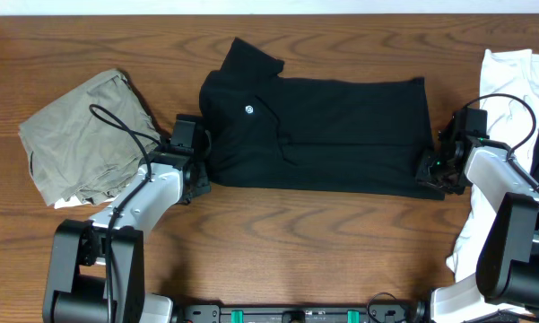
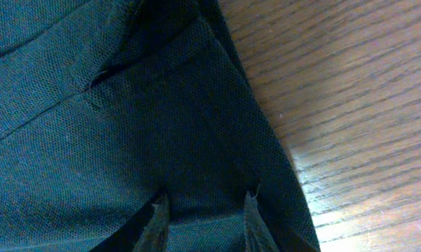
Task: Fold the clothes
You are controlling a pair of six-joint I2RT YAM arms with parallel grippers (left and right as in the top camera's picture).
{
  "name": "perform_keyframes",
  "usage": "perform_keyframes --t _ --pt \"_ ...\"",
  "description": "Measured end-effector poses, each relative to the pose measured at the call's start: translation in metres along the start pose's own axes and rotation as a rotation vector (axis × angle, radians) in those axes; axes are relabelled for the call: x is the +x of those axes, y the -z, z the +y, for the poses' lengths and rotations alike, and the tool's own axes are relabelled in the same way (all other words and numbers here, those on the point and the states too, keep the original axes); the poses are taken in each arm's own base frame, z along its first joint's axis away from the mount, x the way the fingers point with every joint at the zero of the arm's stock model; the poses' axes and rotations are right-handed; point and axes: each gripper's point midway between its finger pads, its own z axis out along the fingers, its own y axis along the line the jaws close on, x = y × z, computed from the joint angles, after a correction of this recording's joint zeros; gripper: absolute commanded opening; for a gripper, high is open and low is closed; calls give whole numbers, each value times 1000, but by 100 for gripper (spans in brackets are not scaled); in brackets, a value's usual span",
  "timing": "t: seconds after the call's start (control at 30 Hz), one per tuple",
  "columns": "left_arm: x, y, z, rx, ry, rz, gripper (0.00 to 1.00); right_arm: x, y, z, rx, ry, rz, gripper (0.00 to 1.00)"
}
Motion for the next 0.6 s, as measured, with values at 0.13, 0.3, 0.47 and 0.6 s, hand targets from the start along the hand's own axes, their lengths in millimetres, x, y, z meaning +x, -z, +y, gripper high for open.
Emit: perform_keyframes --t 0.13,0.3,0.47,0.6 --pt "7 0 5 -25 -4 26 24 1 0 -2 11 0 2 35" --pt "20 1 12 -50 -17 79 24 1 0 -4 21 -1 3 35" --pt "23 1 13 -56 -20 91 24 0 0 -7 21 -11 2 35" --pt "26 2 19 -83 -25 100 25 -2 1 -17 22 -46 1 35"
